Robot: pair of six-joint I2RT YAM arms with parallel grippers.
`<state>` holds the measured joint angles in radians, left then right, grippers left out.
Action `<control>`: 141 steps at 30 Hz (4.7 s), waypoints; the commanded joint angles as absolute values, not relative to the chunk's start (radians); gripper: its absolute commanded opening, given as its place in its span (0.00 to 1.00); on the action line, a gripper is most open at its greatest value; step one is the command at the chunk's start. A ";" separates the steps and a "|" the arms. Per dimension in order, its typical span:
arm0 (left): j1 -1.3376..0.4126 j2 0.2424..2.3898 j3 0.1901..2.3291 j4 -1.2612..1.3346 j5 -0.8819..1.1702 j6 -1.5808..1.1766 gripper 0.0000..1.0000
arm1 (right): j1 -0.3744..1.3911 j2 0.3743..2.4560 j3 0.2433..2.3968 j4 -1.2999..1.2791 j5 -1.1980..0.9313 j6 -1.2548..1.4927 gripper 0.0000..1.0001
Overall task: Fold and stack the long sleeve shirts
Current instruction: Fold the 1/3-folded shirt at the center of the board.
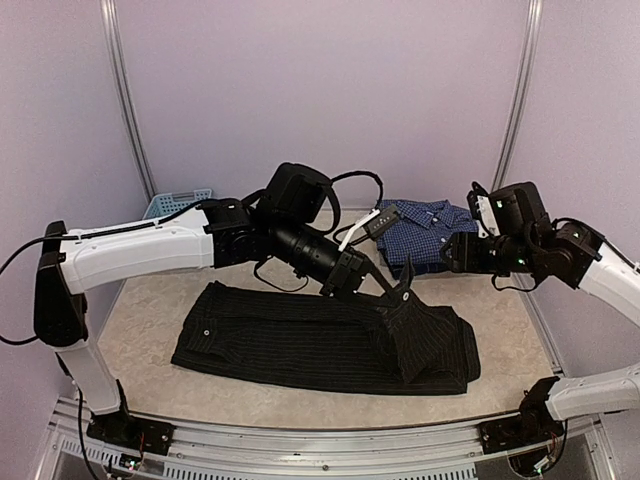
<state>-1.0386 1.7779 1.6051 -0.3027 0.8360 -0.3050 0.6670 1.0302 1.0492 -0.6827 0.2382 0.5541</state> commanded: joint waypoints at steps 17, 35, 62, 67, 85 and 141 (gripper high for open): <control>-1.162 1.571 1.696 -0.710 0.687 0.141 0.00 | 0.551 1.198 0.816 -0.502 -0.075 0.559 0.61; -1.100 1.491 1.682 -0.726 0.696 0.204 0.00 | 0.489 1.265 0.628 -0.327 -0.171 0.595 0.56; -1.031 1.388 1.612 -0.586 0.855 0.141 0.00 | 0.378 1.242 0.658 -0.394 -0.130 0.501 0.59; -1.087 1.441 1.626 -0.647 0.834 0.177 0.00 | 0.374 1.251 0.685 -0.398 -0.146 0.464 0.56; -1.091 1.487 1.617 -0.667 0.783 0.193 0.00 | 0.385 1.452 0.676 -0.317 -0.265 0.370 0.44; -0.369 1.462 0.878 -0.150 0.496 -0.430 0.00 | 0.384 1.425 0.793 -0.425 -0.148 0.354 0.61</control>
